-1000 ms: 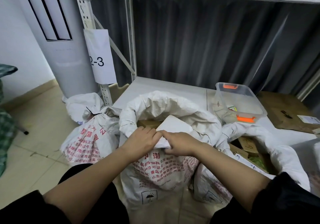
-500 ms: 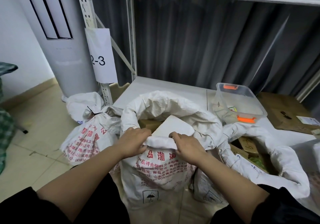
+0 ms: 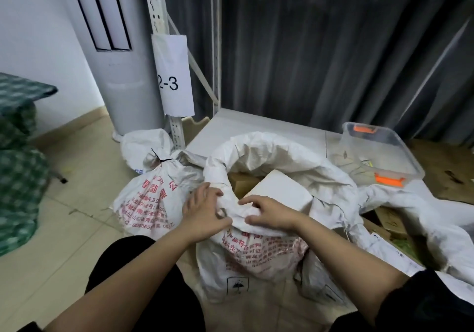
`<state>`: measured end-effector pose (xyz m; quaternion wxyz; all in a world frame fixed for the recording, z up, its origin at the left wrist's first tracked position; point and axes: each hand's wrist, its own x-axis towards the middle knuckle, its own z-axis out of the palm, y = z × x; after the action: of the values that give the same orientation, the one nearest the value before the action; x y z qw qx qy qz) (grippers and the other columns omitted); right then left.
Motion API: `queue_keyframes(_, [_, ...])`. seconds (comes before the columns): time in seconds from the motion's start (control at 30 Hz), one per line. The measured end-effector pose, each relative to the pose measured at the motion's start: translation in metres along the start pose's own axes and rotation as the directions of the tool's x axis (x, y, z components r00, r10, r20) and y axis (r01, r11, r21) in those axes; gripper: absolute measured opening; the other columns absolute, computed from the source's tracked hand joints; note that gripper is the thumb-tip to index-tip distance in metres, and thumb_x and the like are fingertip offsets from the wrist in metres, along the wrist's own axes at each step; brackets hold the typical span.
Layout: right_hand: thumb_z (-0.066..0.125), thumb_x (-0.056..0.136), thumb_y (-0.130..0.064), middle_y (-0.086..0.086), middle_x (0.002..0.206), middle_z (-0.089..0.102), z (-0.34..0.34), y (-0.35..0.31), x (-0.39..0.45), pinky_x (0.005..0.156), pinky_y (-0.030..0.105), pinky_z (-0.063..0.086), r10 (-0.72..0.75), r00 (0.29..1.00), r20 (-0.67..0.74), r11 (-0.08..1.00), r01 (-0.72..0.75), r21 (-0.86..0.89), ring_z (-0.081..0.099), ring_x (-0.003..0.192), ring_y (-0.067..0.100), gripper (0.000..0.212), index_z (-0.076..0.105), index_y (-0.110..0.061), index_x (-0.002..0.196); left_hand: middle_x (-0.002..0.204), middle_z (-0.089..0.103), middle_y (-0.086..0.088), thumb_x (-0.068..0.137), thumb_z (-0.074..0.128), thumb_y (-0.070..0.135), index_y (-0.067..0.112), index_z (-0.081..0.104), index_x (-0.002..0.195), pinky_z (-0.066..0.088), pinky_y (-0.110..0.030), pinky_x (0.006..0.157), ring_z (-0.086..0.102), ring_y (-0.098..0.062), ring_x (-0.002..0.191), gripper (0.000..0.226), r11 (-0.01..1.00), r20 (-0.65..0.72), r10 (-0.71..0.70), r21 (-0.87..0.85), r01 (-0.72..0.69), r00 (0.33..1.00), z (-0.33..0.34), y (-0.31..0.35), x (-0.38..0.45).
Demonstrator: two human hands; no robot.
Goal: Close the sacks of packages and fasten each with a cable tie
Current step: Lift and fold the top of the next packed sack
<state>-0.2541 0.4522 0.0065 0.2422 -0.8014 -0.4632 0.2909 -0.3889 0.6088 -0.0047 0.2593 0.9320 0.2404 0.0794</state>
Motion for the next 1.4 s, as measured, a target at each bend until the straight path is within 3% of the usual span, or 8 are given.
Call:
queue_keyframes(0.1, [0.058, 0.088, -0.021, -0.003, 0.128, 0.057, 0.019, 0.006, -0.006, 0.099, 0.028, 0.039, -0.11, 0.977, -0.182, 0.991, 0.095, -0.09, 0.052, 0.118, 0.012, 0.043, 0.053, -0.024, 0.131, 0.149, 0.025, -0.011, 0.086, 0.061, 0.03, 0.03, 0.03, 0.143, 0.03, -0.036, 0.105, 0.032, -0.029, 0.132, 0.065, 0.819, 0.171, -0.338, -0.431, 0.379, 0.926, -0.009, 0.0, 0.004])
queue_keyframes(0.2, [0.053, 0.09, -0.023, 0.004, 0.103, 0.057, 0.034, 0.004, -0.012, 0.078, 0.03, 0.04, -0.323, 0.895, -0.309, 0.921, 0.221, -0.321, 0.055, 0.094, 0.02, 0.039, 0.056, -0.019, 0.128, 0.145, 0.04, -0.01, 0.093, 0.055, 0.022, 0.037, 0.019, 0.148, 0.051, -0.032, 0.077, 0.062, -0.02, 0.092, 0.068, 0.565, 0.387, -0.289, -0.669, 0.483, 0.875, -0.007, 0.004, 0.002])
queue_keyframes(0.37, [0.05, 0.092, -0.024, 0.006, 0.087, 0.053, 0.05, 0.011, -0.013, 0.061, 0.032, 0.04, -0.602, 0.751, -0.272, 0.722, 0.365, -0.588, 0.052, 0.074, 0.022, 0.034, 0.053, -0.013, 0.124, 0.139, 0.048, -0.009, 0.089, 0.06, 0.01, 0.026, 0.023, 0.148, 0.05, -0.035, 0.091, 0.056, -0.022, 0.113, 0.071, 0.469, 0.287, -0.281, -0.792, 0.391, 0.916, 0.008, 0.013, 0.007])
queue_keyframes(0.7, [0.037, 0.098, -0.04, -0.004, 0.113, 0.063, 0.014, 0.012, -0.022, 0.083, 0.035, 0.047, -0.47, 0.867, -0.167, 0.813, 0.35, -0.465, 0.057, 0.1, 0.013, 0.041, 0.052, -0.023, 0.132, 0.128, 0.058, -0.01, 0.087, 0.046, -0.006, 0.024, 0.05, 0.134, 0.052, -0.027, 0.072, 0.06, -0.022, 0.105, 0.055, 0.131, 0.258, -0.341, -0.939, 0.318, 0.904, 0.009, 0.009, 0.016])
queue_keyframes(0.8, [0.041, 0.095, -0.031, -0.001, 0.122, 0.058, -0.018, 0.002, 0.012, 0.085, 0.038, 0.045, -0.539, 0.768, -0.347, 0.769, 0.279, -0.575, 0.056, 0.107, 0.018, 0.037, 0.054, -0.021, 0.129, 0.124, 0.056, -0.004, 0.084, 0.045, -0.003, 0.034, 0.053, 0.119, 0.05, -0.031, 0.08, 0.056, -0.021, 0.108, 0.051, 0.231, 0.222, -0.387, -0.916, 0.327, 0.895, 0.01, 0.007, 0.015])
queue_keyframes(1.0, [0.03, 0.097, -0.043, -0.005, 0.135, 0.056, -0.041, -0.021, 0.1, 0.109, 0.041, 0.021, -0.566, 0.818, -0.104, 0.579, 0.304, -0.756, 0.04, 0.135, 0.022, 0.046, 0.057, -0.027, 0.13, 0.112, 0.06, -0.01, 0.08, 0.044, -0.006, 0.028, 0.054, 0.109, 0.046, -0.044, 0.093, 0.057, -0.026, 0.102, 0.046, 0.319, 0.232, -0.408, -0.87, 0.376, 0.883, 0.011, 0.01, 0.018])
queue_keyframes(1.2, [0.014, 0.092, -0.041, 0.002, 0.071, 0.061, -0.04, -0.012, 0.131, 0.089, 0.037, 0.036, -0.459, 0.87, -0.18, 0.701, 0.23, -0.675, 0.055, 0.073, 0.023, 0.053, 0.056, -0.015, 0.074, 0.12, 0.06, -0.017, 0.08, 0.041, -0.006, 0.009, 0.058, 0.116, 0.043, -0.046, 0.1, 0.055, -0.034, 0.11, 0.042, 0.331, 0.306, -0.442, -0.818, 0.47, 0.843, 0.013, 0.0, 0.025])
queue_keyframes(1.4, [0.013, 0.092, -0.049, 0.007, 0.074, 0.062, -0.03, -0.03, 0.147, 0.064, 0.035, 0.03, -0.259, 0.937, -0.236, 0.851, 0.106, -0.514, 0.05, 0.069, 0.027, 0.052, 0.048, -0.016, 0.072, 0.134, 0.032, -0.001, 0.088, 0.055, 0.043, 0.02, 0.024, 0.143, 0.037, -0.033, 0.092, 0.042, -0.017, 0.118, 0.067, 0.862, -0.027, -0.309, -0.43, 0.268, 0.951, 0.011, 0.019, 0.031])
